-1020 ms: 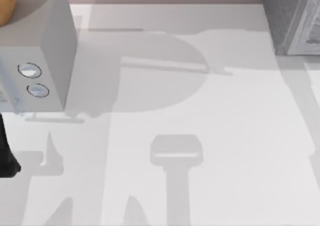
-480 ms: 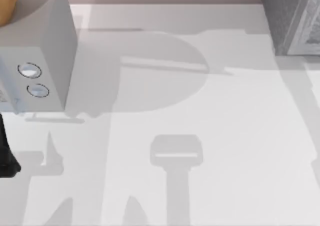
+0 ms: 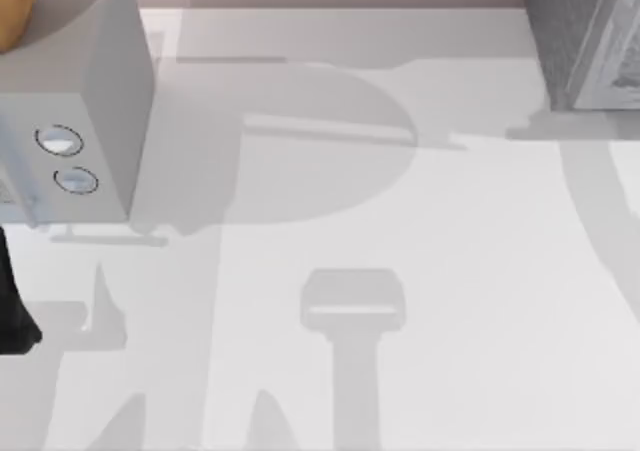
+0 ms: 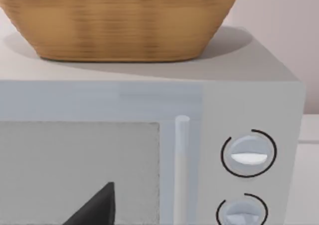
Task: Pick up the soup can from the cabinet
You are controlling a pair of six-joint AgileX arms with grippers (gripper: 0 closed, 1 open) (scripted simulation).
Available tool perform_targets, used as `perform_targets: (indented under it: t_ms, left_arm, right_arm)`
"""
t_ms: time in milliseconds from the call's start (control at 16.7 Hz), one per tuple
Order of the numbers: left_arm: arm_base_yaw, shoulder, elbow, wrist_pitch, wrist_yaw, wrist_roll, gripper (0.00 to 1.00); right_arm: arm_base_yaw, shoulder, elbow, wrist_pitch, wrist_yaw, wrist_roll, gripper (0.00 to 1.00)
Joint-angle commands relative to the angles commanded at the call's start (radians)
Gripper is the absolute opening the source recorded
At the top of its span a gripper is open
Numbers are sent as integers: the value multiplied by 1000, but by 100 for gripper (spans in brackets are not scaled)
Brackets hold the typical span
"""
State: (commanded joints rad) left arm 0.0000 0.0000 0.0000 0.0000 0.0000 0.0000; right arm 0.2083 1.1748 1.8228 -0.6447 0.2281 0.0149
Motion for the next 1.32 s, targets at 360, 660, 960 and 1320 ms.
perform_targets:
  t_ms: [360,660,960,1320]
  left_arm:
    - [0,0,0,0,0,0,100]
    - [0,0,0,0,0,0,100]
    - [0,0,0,0,0,0,100]
    - [0,0,0,0,0,0,100]
  right_arm:
    - [11,-38,2,-38,13,1,0]
    - [-4,-92,-102,-8,4,0,0]
    - [-43,-277,-428,102,-34,-3,0]
    - [-102,-615,-965,308,-109,-7,0]
